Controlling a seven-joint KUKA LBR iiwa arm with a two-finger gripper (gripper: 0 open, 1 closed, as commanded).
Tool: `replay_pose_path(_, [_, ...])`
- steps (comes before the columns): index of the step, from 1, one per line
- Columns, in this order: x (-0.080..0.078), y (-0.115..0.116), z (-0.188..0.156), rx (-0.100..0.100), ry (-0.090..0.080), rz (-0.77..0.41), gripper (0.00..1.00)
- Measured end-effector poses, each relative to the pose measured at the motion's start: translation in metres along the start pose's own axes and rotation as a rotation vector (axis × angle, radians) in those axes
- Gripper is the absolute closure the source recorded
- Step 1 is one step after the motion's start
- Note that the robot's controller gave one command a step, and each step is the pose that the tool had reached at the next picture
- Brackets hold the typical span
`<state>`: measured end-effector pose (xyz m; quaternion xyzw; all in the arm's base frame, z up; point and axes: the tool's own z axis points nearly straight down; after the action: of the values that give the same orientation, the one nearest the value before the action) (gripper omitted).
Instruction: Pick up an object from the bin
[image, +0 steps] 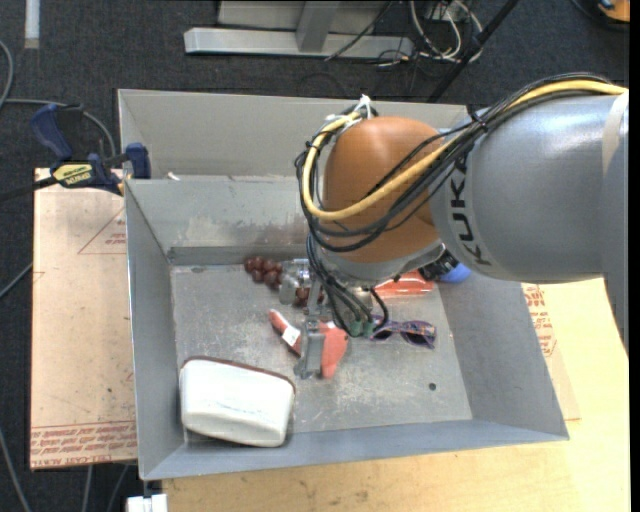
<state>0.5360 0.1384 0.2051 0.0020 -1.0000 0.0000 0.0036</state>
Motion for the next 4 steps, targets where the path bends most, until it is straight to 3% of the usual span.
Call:
replay_pose_path(1, [-0.002,-0.001,-0.005,-0.001,-0.008,0.003,0.0])
replay_pose_path(2, [0.0,-0.041,0.03,-0.004,-0.01,0.044,0.0])
replay_pose_path(4, [0.01,-0.099,0.072,-0.001,-0.003,0.162,0.0])
